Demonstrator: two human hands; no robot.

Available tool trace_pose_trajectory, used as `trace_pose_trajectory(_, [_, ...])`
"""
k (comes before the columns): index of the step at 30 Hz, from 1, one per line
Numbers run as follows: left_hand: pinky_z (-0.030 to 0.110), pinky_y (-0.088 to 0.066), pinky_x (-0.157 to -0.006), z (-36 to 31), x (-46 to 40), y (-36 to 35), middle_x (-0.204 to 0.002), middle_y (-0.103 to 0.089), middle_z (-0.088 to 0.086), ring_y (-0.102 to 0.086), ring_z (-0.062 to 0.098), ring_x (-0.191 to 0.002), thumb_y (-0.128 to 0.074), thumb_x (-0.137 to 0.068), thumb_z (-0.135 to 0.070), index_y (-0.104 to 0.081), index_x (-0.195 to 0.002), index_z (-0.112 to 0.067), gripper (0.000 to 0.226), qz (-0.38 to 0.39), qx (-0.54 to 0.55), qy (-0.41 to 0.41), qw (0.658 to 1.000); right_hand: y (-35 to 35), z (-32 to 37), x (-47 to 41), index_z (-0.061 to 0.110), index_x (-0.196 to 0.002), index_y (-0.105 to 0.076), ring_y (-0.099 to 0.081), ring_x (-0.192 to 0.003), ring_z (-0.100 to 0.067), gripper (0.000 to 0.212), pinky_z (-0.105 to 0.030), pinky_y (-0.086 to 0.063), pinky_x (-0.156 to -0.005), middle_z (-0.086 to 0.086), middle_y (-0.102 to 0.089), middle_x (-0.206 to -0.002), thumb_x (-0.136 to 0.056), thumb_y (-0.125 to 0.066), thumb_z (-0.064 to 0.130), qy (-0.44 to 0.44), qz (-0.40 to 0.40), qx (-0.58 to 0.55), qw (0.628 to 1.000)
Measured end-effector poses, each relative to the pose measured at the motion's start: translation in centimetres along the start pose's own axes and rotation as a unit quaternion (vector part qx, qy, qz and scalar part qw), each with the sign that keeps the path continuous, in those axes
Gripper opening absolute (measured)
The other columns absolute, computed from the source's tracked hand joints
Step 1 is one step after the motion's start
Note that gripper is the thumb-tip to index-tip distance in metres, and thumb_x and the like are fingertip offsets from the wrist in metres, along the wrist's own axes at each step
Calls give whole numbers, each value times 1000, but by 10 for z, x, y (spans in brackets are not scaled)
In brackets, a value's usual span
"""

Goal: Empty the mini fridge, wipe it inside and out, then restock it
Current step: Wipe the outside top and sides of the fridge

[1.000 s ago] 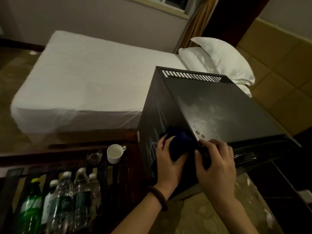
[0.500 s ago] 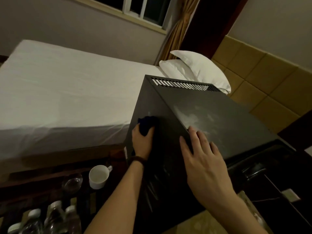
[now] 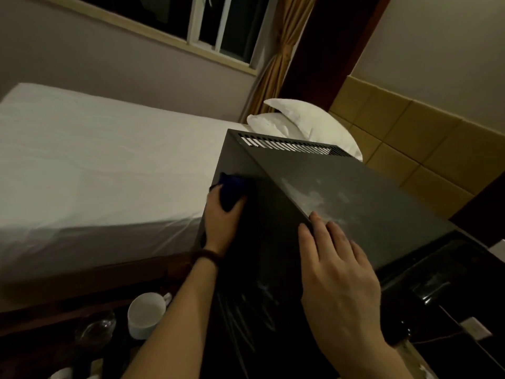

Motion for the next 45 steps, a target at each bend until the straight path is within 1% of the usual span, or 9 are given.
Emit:
trace_pose_trajectory(4, [8, -38, -79, 8, 9, 5, -104, -53, -5, -55, 16, -104, -68, -76, -22, -49, -107, -22, 37, -1, 3, -23, 1000, -6, 3, 1, 2, -104, -69, -63, -100, -41, 40, -45, -53, -77, -24, -63, -116, -80, -37, 6, 5, -37, 44, 998])
trace_pose_trajectory(9, [24, -36, -101, 0, 116, -1, -123, -51, -12, -47, 4, -117, -59, -58, -40, -54, -98, -39, 41, 44, -19, -165, 985, -9, 2, 1, 2, -96, -71, -64, -95, -42, 23, -46, -54, -74, -26, -63, -113, -74, -63, 6, -11, -27, 62, 998])
trace_pose_trajectory(13, [28, -35, -104, 6, 203, -11, -137, -42, -19, -44, 16, -126, -58, -68, -63, -50, -104, -39, 44, 33, -37, -245, 968, -9, 5, 2, 4, -96, -70, -62, -97, -44, 30, -47, -53, -74, -27, -61, -115, -67, -62, 10, 1, 4, 102, 995])
trace_pose_trajectory(16, [27, -33, -105, 4, 218, -15, -137, -39, -21, -42, 15, -127, -55, -72, -65, -49, -106, -38, 44, 16, -44, -266, 963, -12, 7, 8, 13, -116, -60, -48, -121, -42, 39, -48, -44, -92, -25, -44, -138, -78, -61, 23, 32, 56, 144, 987])
trace_pose_trajectory(21, [35, -39, -102, 47, 159, 2, -121, -56, -2, -51, 18, -116, -66, -62, -33, -56, -101, -38, 41, -33, 34, -72, 996, 5, 8, 53, 13, -103, -69, -50, -118, -47, 43, -61, -28, -100, -22, -58, -124, -63, -66, 26, 92, -7, 33, 995])
trace_pose_trajectory(24, [31, -42, -93, 81, 158, 6, -112, -59, 4, -55, 26, -112, -69, -77, -13, -57, -117, -18, 43, -44, 100, 95, 989, 5, 2, 92, 13, -106, -68, -41, -127, -42, 42, -53, -11, -111, -20, -53, -131, -64, -68, 19, 111, -40, 3, 993])
trace_pose_trajectory(32, [26, -41, -96, 28, 237, -18, -122, -50, -18, -50, 9, -115, -66, -56, -39, -52, -99, -57, 49, -37, 45, -65, 996, -46, -11, 138, 15, -117, -48, -1, -145, -17, 42, -51, 5, -115, -6, -41, -136, -75, -42, 21, 117, -127, -49, 984])
trace_pose_trajectory(39, [44, -40, -101, 181, 242, 28, -127, -53, 7, -52, 23, -112, -66, -82, -18, -50, -117, -25, 39, -105, 68, 335, 934, -72, 12, 151, 24, -106, -51, -36, -125, -28, 31, -62, 7, -109, 0, -44, -129, -76, -45, 26, 137, -175, -8, 975])
trace_pose_trajectory(45, [33, -39, -100, 111, 246, 3, -121, -51, -5, -48, 12, -113, -71, -68, -18, -48, -101, -40, 46, -63, 66, 156, 983, -77, 10, 154, 23, -98, -53, -40, -120, -28, 23, -62, 5, -109, 0, -52, -119, -76, -51, 18, 127, -221, -5, 967])
Point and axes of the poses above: each hand's wrist, its own x-axis away from the middle knuckle, its own y-axis out of the back of the hand, z = x × y, the point moved 8 cm from there along -x, towards the middle knuckle
